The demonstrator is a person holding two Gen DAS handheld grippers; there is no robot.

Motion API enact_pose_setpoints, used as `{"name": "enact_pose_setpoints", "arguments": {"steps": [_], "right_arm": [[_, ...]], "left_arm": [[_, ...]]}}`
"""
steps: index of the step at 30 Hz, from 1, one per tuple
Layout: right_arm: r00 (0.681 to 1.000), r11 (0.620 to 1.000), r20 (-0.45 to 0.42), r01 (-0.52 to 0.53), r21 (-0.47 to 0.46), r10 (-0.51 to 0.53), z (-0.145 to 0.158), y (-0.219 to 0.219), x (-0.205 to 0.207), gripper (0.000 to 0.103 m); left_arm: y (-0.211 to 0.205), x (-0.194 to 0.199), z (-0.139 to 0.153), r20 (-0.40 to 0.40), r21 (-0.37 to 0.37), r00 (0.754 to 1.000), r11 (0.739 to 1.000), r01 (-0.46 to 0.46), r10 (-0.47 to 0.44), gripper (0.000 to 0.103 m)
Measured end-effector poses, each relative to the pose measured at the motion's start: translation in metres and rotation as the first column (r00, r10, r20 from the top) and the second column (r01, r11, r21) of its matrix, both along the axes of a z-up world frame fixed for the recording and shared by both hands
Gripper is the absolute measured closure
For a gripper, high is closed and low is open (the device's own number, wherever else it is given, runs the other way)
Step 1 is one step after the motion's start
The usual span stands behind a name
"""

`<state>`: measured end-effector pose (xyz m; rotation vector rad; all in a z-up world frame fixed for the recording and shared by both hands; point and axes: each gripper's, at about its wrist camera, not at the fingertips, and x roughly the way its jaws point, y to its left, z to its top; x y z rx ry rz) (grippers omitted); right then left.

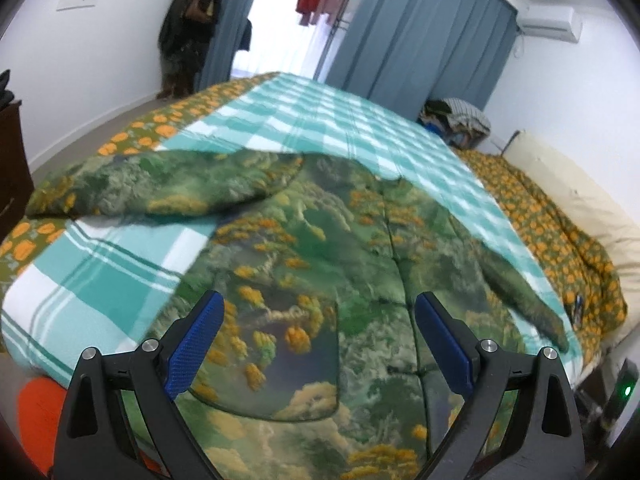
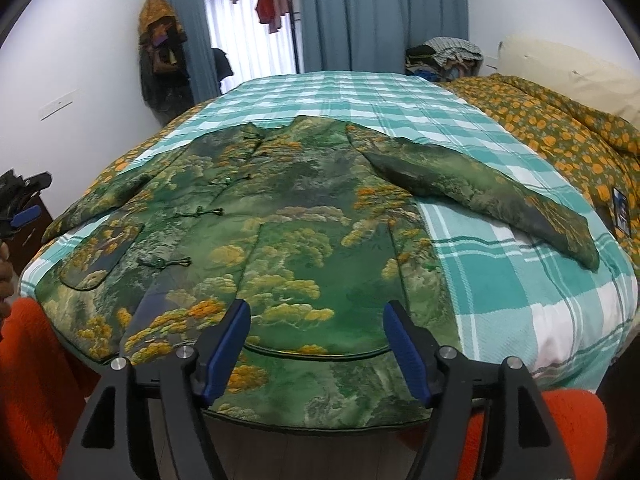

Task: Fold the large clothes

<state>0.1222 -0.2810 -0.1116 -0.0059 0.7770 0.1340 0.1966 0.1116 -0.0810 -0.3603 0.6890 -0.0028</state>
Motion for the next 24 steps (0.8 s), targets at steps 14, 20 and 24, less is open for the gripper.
{"name": "enact_pose_setpoints", "arguments": {"steps": [14, 20, 24], "right_arm": [[0.947, 0.927, -0.053, 0.32, 0.196, -0.315, -0.005, -0.139, 0.061, 0.031], [0.808, 0.685, -0.202, 0.579, 0.442, -0.553, -0.037, -0.262, 0.088, 0.031], [0.76, 0.599, -0.246, 0.633, 0.491, -0.601, -0.056, -0.3, 0.106, 0.031]], "left_arm": [[-0.033, -0.003, -0.023, -0.103, 0.085, 0.989, 0.99, 0.112, -0.103, 0.007], [-0.029, -0.005, -0.022, -0.102, 0.127, 0.992, 0.988, 0.088, -0.075, 0.001], [-0.026, 0.0, -0.028, -0.125, 0.112, 0.99, 0.991, 0.075, -0.061, 0.001]]}}
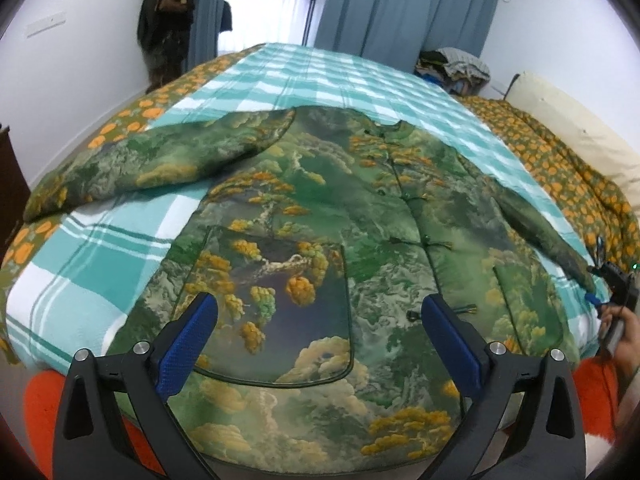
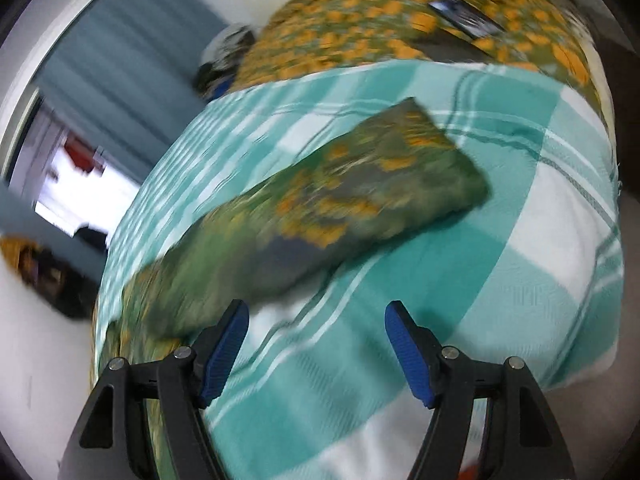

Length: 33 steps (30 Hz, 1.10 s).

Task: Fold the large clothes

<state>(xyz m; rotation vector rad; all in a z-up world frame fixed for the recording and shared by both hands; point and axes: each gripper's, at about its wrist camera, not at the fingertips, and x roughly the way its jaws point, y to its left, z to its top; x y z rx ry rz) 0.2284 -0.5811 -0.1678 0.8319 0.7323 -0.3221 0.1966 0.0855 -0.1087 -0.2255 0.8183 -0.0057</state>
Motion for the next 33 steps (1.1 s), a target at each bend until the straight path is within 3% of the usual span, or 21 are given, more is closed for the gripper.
{"name": "enact_pose_setpoints", "arguments": {"steps": [5, 9, 10, 11, 12, 15, 18, 20, 22, 25, 30, 33], "right_arm": [[0.985, 0.977, 0.018, 0.169, 0.133, -0.173, -0.027, -0.039, 0.021, 0.031], [0.969, 0.962, 0.048, 0.236, 0.134, -0.244, -0.027, -0.048, 0.032, 0.037], [0.967, 0.963, 0.049, 0.244, 0.115, -0.251, -0.024, -0.048, 0.033, 0.055], [0.966, 0.965, 0.04, 0.251, 0.071, -0.255, -0.017, -0.046, 0.036, 0.081], [0.968, 0.969, 0.046, 0.245, 0.031, -0.246, -0.009, -0.042, 0.038, 0.087], [0.979, 0.979, 0.09, 0.188, -0.074, -0.181, 0.02, -0.027, 0.04, 0.09], [0.989, 0.971, 0.146, 0.047, -0.235, -0.013, 0.066, 0.017, 0.046, 0.092], [0.976, 0.93, 0.177, -0.058, -0.363, 0.13, 0.097, 0.059, 0.044, 0.092], [0.935, 0.857, 0.201, -0.163, -0.489, 0.293, 0.127, 0.113, 0.034, 0.092], [0.867, 0.76, 0.185, -0.28, -0.587, 0.462, 0.144, 0.177, 0.029, 0.092], [0.753, 0.585, 0.074, -0.441, -0.681, 0.653, 0.123, 0.276, 0.025, 0.092], [0.709, 0.528, -0.009, -0.534, -0.66, 0.705, 0.086, 0.315, 0.026, 0.092]], "left_arm": [[0.001, 0.003, -0.006, -0.027, -0.01, 1.0, 1.0, -0.013, 0.012, 0.001], [0.002, 0.0, -0.007, -0.023, 0.03, 1.0, 0.999, -0.02, 0.021, 0.001], [0.003, 0.0, -0.008, -0.026, 0.034, 0.999, 0.999, -0.023, 0.023, 0.001], [0.004, 0.0, -0.009, -0.03, 0.035, 0.999, 0.999, -0.026, 0.027, 0.001], [0.005, 0.0, -0.011, -0.035, 0.032, 0.999, 0.999, -0.03, 0.031, 0.001], [0.006, 0.002, -0.014, -0.044, 0.024, 0.998, 0.999, -0.036, 0.037, 0.001], [0.003, 0.003, -0.015, -0.049, 0.026, 0.998, 0.999, -0.028, 0.029, 0.001], [-0.001, 0.003, -0.015, -0.051, 0.029, 0.998, 0.999, -0.019, 0.02, 0.001], [-0.005, 0.002, -0.015, -0.053, 0.033, 0.998, 0.999, -0.011, 0.012, 0.001], [-0.008, 0.001, -0.014, -0.054, 0.035, 0.999, 0.999, -0.004, 0.006, 0.001], [-0.009, -0.004, -0.011, -0.046, 0.043, 0.999, 0.999, -0.002, 0.004, 0.001], [-0.007, -0.005, -0.014, -0.058, 0.037, 0.998, 0.999, -0.009, 0.011, 0.001]]}}
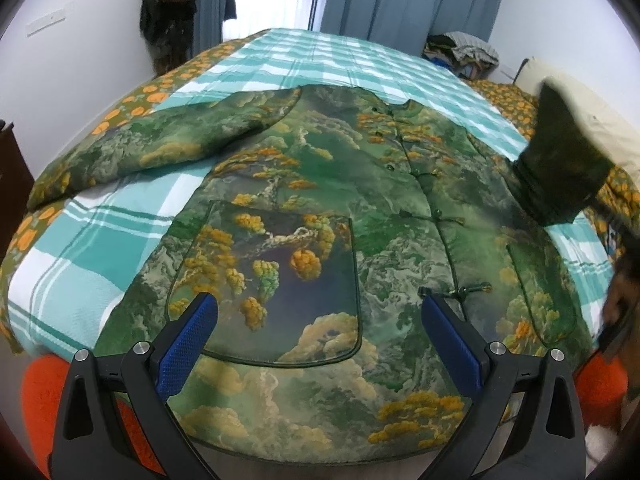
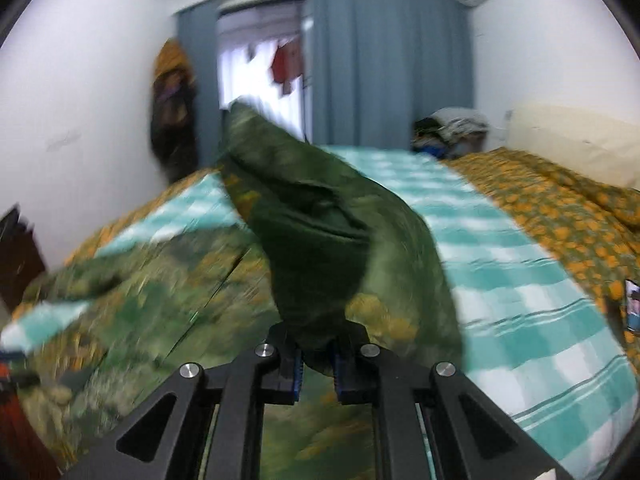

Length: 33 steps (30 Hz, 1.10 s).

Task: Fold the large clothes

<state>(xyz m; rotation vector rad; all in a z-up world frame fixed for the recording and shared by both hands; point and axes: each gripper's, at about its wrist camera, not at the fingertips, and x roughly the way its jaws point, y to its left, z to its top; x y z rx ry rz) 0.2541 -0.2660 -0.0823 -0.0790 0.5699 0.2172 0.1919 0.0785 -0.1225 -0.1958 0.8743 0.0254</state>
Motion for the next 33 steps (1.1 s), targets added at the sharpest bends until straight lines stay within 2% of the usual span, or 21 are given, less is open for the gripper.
{"name": "enact_pose_setpoints", "arguments": {"steps": [4, 7, 9, 11, 12, 13, 15, 17, 19, 21, 24, 26, 31, 33], "right_arm": [[0.993, 0.998, -0.109, -0.052, -0.043, 0.047, -0.047, 0.032, -0.008, 0.092], [0.983, 0.997, -0.175, -0.065, -0.04, 0.057, -0.067, 0.039, -0.014, 0.088], [0.971, 0.997, -0.227, -0.075, -0.022, 0.068, -0.076, 0.036, -0.016, 0.078], [0.96, 0.994, -0.259, -0.105, 0.011, 0.104, -0.08, 0.038, -0.019, 0.05], [0.957, 0.992, -0.262, -0.121, 0.025, 0.123, -0.078, 0.038, -0.023, 0.046], [0.956, 0.991, -0.263, -0.129, 0.028, 0.132, -0.076, 0.042, -0.028, 0.04], [0.947, 0.988, -0.28, -0.149, 0.047, 0.157, -0.07, 0.04, -0.036, 0.039], [0.947, 0.986, -0.276, -0.147, 0.075, 0.162, -0.061, 0.033, -0.049, 0.038], [0.95, 0.986, -0.271, -0.13, 0.104, 0.154, -0.057, 0.026, -0.06, 0.038], [0.952, 0.986, -0.276, -0.102, 0.129, 0.135, -0.056, 0.015, -0.073, 0.038], [0.956, 0.987, -0.27, -0.083, 0.14, 0.119, -0.055, 0.008, -0.082, 0.038], [0.961, 0.988, -0.254, -0.075, 0.136, 0.108, -0.053, 0.003, -0.086, 0.038], [0.973, 0.99, -0.213, -0.059, 0.126, 0.085, -0.05, -0.007, -0.085, 0.038], [0.974, 0.99, -0.21, -0.059, 0.125, 0.085, -0.051, -0.012, -0.087, 0.038]], "left_arm": [[-0.003, 0.002, -0.002, -0.01, -0.008, 1.0, 1.0, 0.013, -0.013, 0.001], [-0.01, 0.004, 0.0, -0.01, -0.015, 0.999, 0.999, 0.039, -0.04, 0.001], [-0.016, 0.011, 0.001, -0.018, -0.05, 0.998, 0.997, 0.064, -0.065, 0.001], [-0.023, 0.019, 0.003, -0.025, -0.096, 0.995, 0.991, 0.089, -0.091, 0.001], [-0.027, 0.024, 0.004, -0.029, -0.12, 0.994, 0.988, 0.101, -0.105, 0.002], [-0.032, 0.031, 0.006, -0.035, -0.155, 0.991, 0.981, 0.12, -0.127, 0.002], [-0.045, 0.045, 0.01, -0.044, -0.235, 0.982, 0.957, 0.169, -0.184, 0.002], [-0.064, 0.061, 0.012, -0.041, -0.315, 0.968, 0.922, 0.224, -0.249, 0.002], [-0.087, 0.079, 0.008, -0.042, -0.358, 0.949, 0.891, 0.277, -0.312, 0.003], [-0.106, 0.097, -0.002, -0.064, -0.363, 0.939, 0.885, 0.292, -0.337, 0.008], [-0.127, 0.123, -0.026, -0.146, -0.379, 0.928, 0.885, 0.269, -0.344, 0.022], [-0.135, 0.133, -0.039, -0.194, -0.359, 0.925, 0.901, 0.242, -0.326, 0.027], [-0.144, 0.136, -0.039, -0.195, -0.258, 0.938, 0.938, 0.234, -0.287, 0.046], [-0.144, 0.137, -0.038, -0.2, -0.239, 0.941, 0.945, 0.223, -0.273, 0.049]]}}
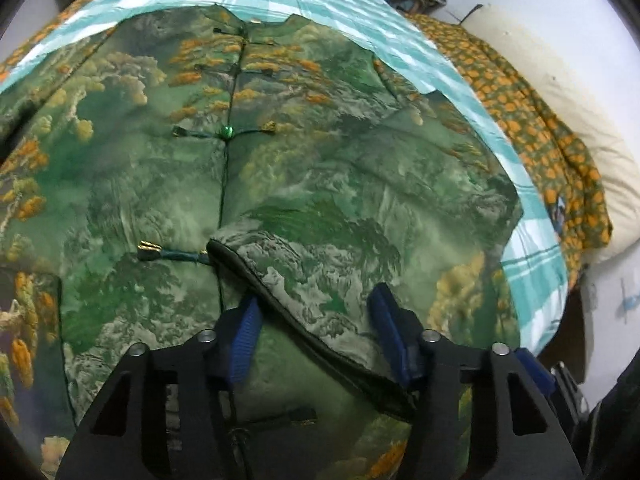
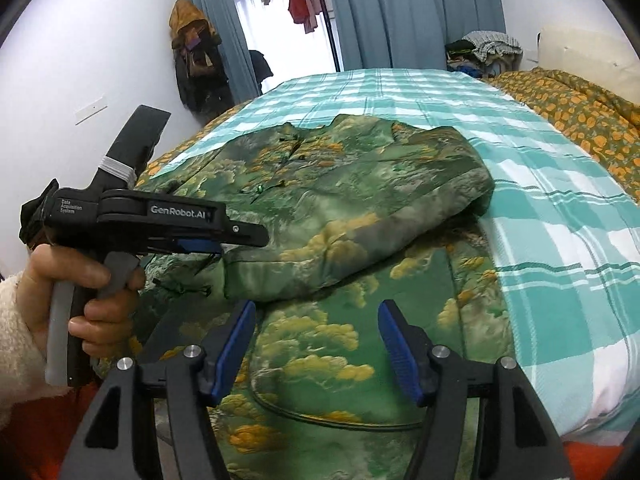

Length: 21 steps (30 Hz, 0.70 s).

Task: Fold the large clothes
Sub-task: 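Grasp the jacket front edge with the left tool and lift it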

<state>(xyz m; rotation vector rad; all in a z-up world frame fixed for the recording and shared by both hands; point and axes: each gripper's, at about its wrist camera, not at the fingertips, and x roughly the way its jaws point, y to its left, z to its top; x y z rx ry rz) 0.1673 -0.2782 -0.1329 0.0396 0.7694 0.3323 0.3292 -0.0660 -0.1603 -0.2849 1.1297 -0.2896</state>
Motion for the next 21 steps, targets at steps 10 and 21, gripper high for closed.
{"name": "enact_pose_setpoints", "arguments": {"steps": [10, 21], "right_arm": [[1.0, 0.999, -0.011, -0.004, 0.035, 0.005, -0.006, -0.009, 0.006, 0.038], [0.999, 0.997, -0.009, 0.04, 0.062, -0.04, -0.006, -0.022, 0.014, 0.038]], "left_arm": [[-0.007, 0.003, 0.004, 0.016, 0.083, 1.0, 0.996, 0.016, -0.018, 0.095], [-0.003, 0.012, 0.048, 0.13, 0.129, 0.989, 0.99, 0.054, -0.071, 0.098]]}}
